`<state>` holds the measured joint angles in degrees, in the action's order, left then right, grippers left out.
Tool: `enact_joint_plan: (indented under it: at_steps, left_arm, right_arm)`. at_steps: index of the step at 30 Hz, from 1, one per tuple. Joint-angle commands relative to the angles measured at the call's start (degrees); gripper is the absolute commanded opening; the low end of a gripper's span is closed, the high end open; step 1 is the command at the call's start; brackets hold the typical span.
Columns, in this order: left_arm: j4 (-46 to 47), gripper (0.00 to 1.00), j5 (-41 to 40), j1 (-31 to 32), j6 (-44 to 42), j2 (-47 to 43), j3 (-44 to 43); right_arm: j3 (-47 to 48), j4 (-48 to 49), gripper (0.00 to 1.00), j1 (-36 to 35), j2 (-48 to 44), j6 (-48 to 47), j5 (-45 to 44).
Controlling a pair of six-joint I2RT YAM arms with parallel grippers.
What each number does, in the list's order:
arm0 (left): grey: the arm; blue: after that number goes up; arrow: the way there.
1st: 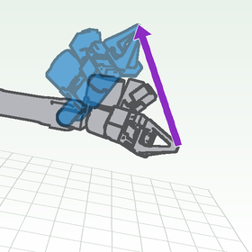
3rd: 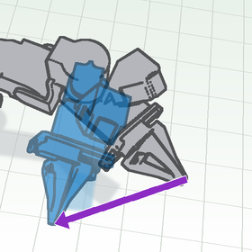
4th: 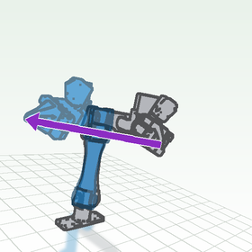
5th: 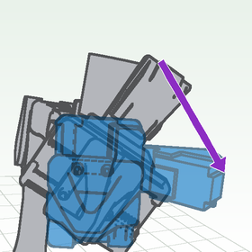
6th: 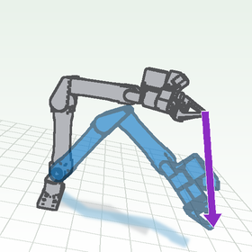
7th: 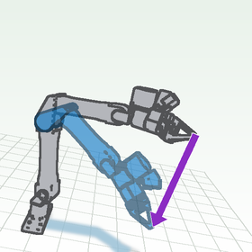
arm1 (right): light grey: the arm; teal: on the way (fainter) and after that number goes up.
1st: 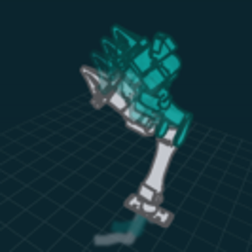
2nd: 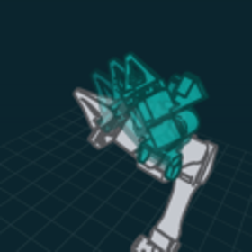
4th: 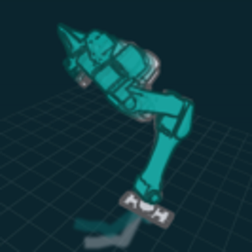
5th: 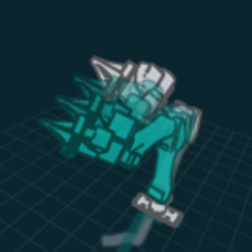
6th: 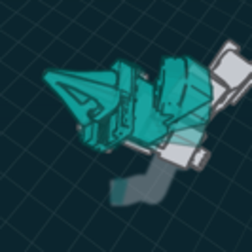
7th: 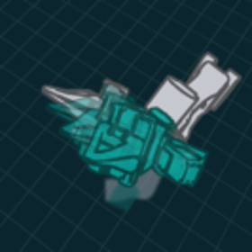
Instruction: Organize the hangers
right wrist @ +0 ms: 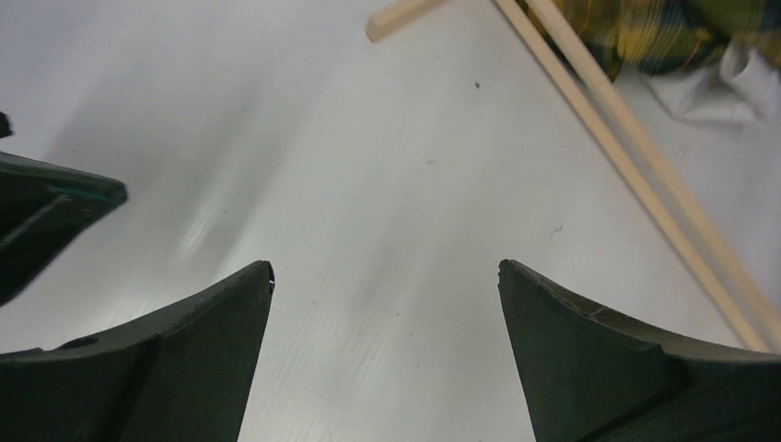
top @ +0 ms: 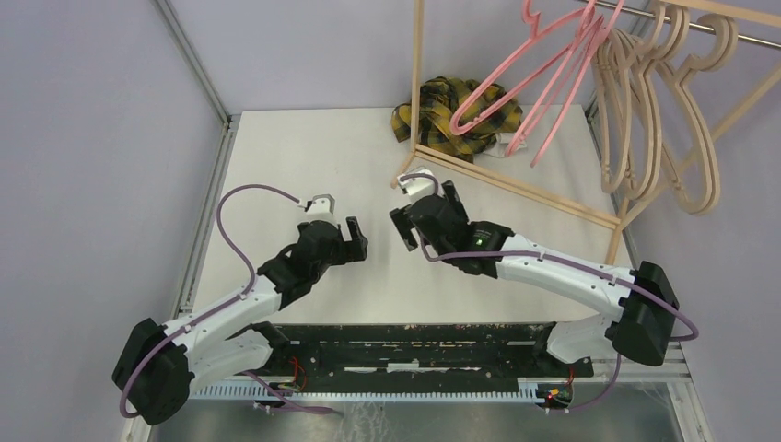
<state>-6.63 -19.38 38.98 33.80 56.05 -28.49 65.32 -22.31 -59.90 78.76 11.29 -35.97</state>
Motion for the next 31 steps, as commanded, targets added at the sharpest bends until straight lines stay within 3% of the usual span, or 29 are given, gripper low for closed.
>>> enact_joint_plan:
  at_steps: [1,7,20,31]
  left_arm:
    - [6.0,0.99,-2.0,-0.3,-2.5,1.6,0.4]
    - [10.3,0.99,-2.8,-0.3,-4.9,3.9,1.2]
    - [14.5,0.99,0.1,-0.8,-5.7,6.8,1.0]
    - [13.6,0.99,0.1,-0.9,-5.7,6.0,1.5]
  right_arm:
    - [-9.1,6.8,1.00,10.6,-4.1,7.9,6.9]
    - [-20.0,17.6,1.00,17.6,-4.1,1.7,9.5]
    - [-12.9,7.1,1.00,19.3,6.1,9.5,4.9]
    - [-12.7,5.7,1.00,20.0,5.7,10.7,1.2]
